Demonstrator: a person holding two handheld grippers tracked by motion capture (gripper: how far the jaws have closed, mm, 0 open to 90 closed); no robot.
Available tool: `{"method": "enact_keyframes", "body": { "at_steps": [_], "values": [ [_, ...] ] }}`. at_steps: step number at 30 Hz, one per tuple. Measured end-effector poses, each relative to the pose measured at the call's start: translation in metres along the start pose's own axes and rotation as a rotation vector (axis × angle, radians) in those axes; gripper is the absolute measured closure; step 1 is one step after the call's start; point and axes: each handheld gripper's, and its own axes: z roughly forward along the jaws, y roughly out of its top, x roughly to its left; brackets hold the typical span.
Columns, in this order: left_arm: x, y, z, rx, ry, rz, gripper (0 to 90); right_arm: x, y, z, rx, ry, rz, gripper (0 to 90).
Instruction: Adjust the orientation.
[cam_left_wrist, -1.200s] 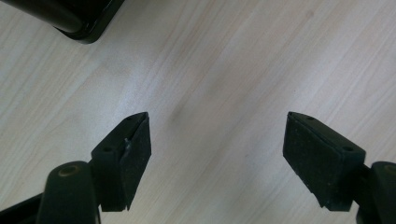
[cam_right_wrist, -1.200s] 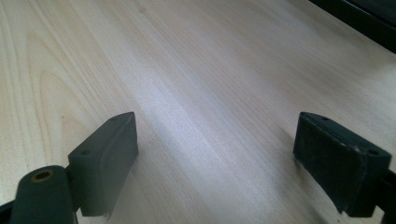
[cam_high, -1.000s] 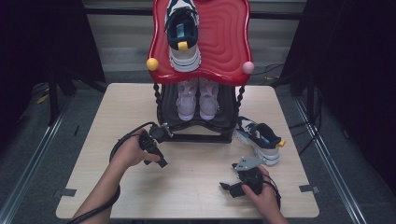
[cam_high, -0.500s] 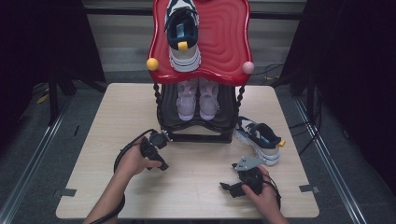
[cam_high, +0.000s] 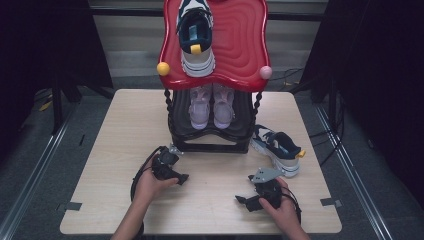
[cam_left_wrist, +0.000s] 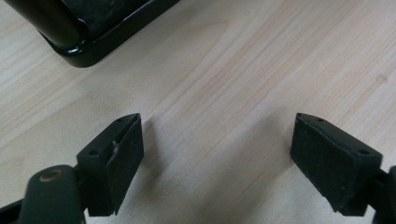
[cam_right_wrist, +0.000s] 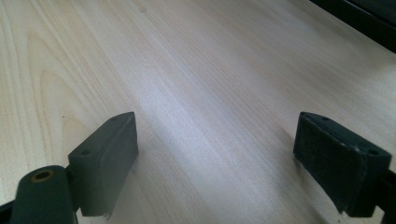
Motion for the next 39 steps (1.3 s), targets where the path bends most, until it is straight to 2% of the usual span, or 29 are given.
{"method": "enact_keyframes", "body": {
  "at_steps": [1,3,12,15,16,18,34,39],
  "values": [
    [0.000,0.000,0.000,0.000,0.000,0.000,16.0,0.000,0.000,0.000,0.000,0.000,0.000,13.5],
    [-0.002,-0.006,0.000,-0.044,0.014,-0.019,15.5,0.000,0.000,0.000,0.000,0.000,0.000,13.4],
    [-0.004,-0.019,0.001,-0.145,0.043,-0.026,13.5,0.000,0.000,0.000,0.002,0.000,0.000,13.5],
    [-0.004,-0.022,0.002,-0.168,0.044,-0.032,12.0,0.000,0.000,0.000,0.002,0.000,-0.001,13.5],
    [-0.005,-0.025,0.003,-0.197,0.043,-0.037,11.7,0.000,0.000,0.000,0.002,0.000,-0.001,13.4],
    [-0.005,-0.027,0.005,-0.220,0.045,-0.040,9.8,0.000,0.000,0.000,0.001,0.004,-0.003,13.4],
    [-0.004,-0.027,0.005,-0.221,0.044,-0.035,9.1,-0.002,0.000,-0.002,-0.001,0.013,-0.014,16.0],
    [-0.004,-0.027,0.004,-0.216,0.038,-0.031,9.1,-0.006,0.002,-0.006,0.037,0.019,-0.018,18.7]
  ]
}}
